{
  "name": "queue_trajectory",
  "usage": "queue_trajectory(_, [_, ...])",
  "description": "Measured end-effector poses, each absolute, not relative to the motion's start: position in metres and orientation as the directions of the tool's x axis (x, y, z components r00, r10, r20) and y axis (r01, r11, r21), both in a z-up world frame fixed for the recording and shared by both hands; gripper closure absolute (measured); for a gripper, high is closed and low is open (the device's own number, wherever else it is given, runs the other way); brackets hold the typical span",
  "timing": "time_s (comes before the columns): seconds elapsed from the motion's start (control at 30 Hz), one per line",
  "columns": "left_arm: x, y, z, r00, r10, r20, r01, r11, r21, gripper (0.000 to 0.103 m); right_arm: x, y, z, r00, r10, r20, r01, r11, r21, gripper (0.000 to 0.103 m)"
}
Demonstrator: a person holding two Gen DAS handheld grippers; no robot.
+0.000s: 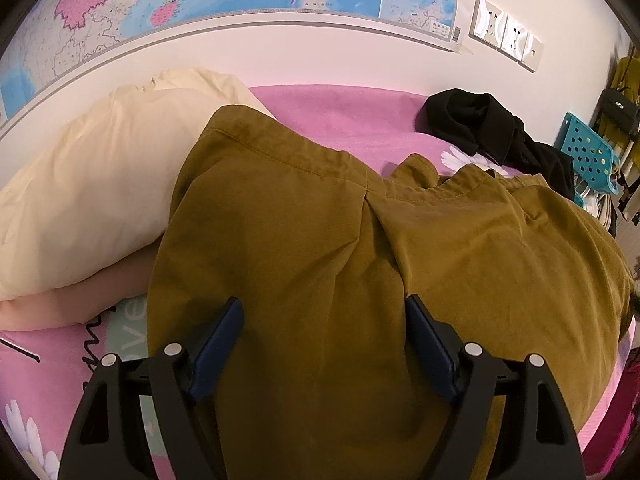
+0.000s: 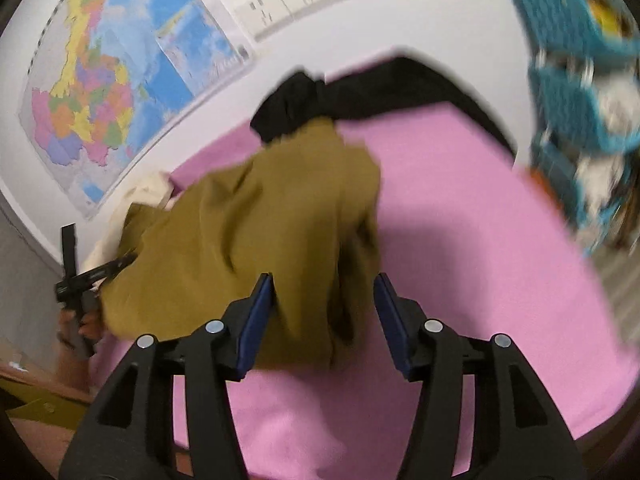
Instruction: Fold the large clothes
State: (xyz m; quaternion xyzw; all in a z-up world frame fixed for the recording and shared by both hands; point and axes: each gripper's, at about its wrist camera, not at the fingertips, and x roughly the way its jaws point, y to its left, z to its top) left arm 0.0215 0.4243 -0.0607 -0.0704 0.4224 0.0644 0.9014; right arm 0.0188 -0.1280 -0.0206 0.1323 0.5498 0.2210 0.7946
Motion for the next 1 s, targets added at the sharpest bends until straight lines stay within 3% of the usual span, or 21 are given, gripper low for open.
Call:
queue_trajectory(0.07, [0.021, 0.424, -0.06, 0.635, 0.059, -0.77, -0.178, 0.982, -0.071, 0.023, 0.017, -0.128, -0.017, 0.314, 0.536, -0.783, -0.233, 0.843, 0.484, 0.089])
queue_trajectory(0.17, [0.021, 0.424, -0.06, 0.635, 0.073, -0.769, -0.18, 0.982, -0.056, 0.023, 0.024, -0.13, 0.001, 0.379, 0.534, -0.756, -0.245, 0.846, 0.474, 0.1])
queue_trajectory(0.23, [0.017, 0.422, -0.058, 0.638, 0.097, -0.764, -0.19, 0.981, -0.034, 0.019, 0.029, -0.123, 0.0, 0.383, 0.444, -0.81, -0.232, 0.895, 0.38, 0.092])
queue_trajectory(0.27, [0.015, 0.421, -0.058, 0.637, 0.124, -0.761, -0.206, 0.978, -0.014, 0.016, 0.031, -0.119, -0.002, 0.375, 0.407, -0.833, -0.227, 0.911, 0.344, 0.082])
queue_trajectory(0.3, [0.013, 0.42, -0.057, 0.636, 0.14, -0.759, -0.213, 0.977, 0.002, 0.011, 0.03, -0.114, -0.001, 0.377, 0.371, -0.849, -0.23, 0.925, 0.302, 0.081])
queue_trajectory(0.33, [0.01, 0.418, -0.056, 0.64, 0.162, -0.751, -0.217, 0.976, 0.026, 0.01, 0.028, -0.11, 0.004, 0.402, 0.355, -0.844, -0.232, 0.931, 0.282, 0.079])
queue_trajectory(0.4, [0.004, 0.418, -0.055, 0.645, 0.175, -0.744, -0.22, 0.975, 0.038, 0.007, 0.021, -0.106, 0.019, 0.464, 0.372, -0.804, -0.25, 0.926, 0.284, 0.062])
queue_trajectory(0.53, [-0.006, 0.418, -0.053, 0.652, 0.175, -0.738, -0.234, 0.972, 0.024, 0.007, 0.014, -0.082, 0.045, 0.539, 0.404, -0.74, -0.329, 0.909, 0.257, 0.05])
queue_trajectory(0.57, [-0.008, 0.418, -0.053, 0.651, 0.162, -0.741, -0.234, 0.972, 0.007, 0.007, 0.012, -0.071, 0.049, 0.539, 0.421, -0.73, -0.358, 0.899, 0.254, 0.042])
queue_trajectory(0.83, [-0.021, 0.425, -0.055, 0.669, 0.092, -0.737, -0.265, 0.957, -0.122, 0.007, -0.004, 0.007, 0.03, 0.411, 0.546, -0.73, -0.54, 0.791, 0.288, 0.037])
queue_trajectory(1.0, [-0.031, 0.419, -0.051, 0.678, 0.12, -0.725, -0.269, 0.959, -0.093, 0.007, -0.02, 0.056, 0.01, 0.316, 0.584, -0.748, -0.63, 0.718, 0.296, 0.036])
